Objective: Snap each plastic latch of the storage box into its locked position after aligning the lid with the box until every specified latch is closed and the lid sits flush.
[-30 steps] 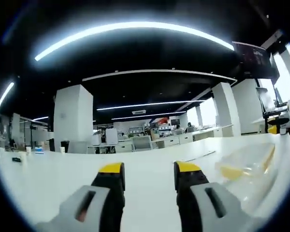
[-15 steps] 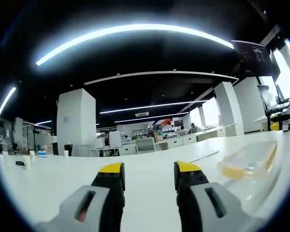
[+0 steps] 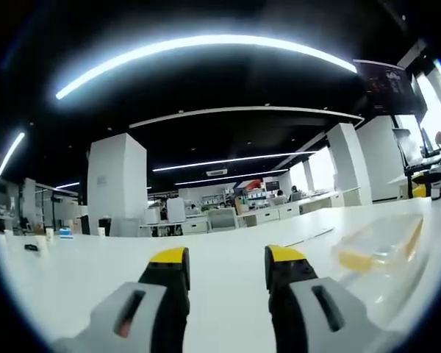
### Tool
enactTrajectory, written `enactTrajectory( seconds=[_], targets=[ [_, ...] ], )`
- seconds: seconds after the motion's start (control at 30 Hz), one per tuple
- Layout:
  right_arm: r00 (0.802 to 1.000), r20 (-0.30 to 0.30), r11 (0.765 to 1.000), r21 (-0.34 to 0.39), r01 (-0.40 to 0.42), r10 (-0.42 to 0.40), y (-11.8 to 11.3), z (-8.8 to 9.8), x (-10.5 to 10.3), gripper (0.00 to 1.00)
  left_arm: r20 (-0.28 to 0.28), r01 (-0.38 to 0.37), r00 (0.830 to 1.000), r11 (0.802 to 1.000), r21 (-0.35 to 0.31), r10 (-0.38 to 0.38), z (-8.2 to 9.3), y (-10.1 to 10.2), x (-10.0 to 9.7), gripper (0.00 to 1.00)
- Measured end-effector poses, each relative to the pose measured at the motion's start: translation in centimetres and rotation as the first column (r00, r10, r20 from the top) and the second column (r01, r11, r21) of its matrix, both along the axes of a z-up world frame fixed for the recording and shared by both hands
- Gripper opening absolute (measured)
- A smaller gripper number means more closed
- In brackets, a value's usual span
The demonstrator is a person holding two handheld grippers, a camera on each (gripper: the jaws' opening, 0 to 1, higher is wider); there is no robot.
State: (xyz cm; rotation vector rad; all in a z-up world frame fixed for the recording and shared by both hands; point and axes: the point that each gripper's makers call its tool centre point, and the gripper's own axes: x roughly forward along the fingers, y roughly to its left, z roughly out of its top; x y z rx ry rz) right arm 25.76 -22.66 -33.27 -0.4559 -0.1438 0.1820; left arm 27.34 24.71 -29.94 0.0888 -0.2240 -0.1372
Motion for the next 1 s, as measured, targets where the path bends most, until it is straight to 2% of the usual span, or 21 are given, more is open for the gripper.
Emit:
enactTrajectory(
  seconds=[0.77,1.0],
  targets=[
    [1.000,-0.010,1.000,-0.005,0.003,-0.003,-0.04,-0.04,-0.09,0.30,-0.004,0.014,1.000,1.000,-0.002,-0.014,-0.06,-0.46,0.14,0.41],
    [1.000,-0.012,1.000,-0.011,0.004,-0.004,-0.03,-0.09,-0.01,0.30,0.025,0.032,0.999,0.999,-0.038,-0.031,0.49,-0.49,-0.15,0.43]
  ],
)
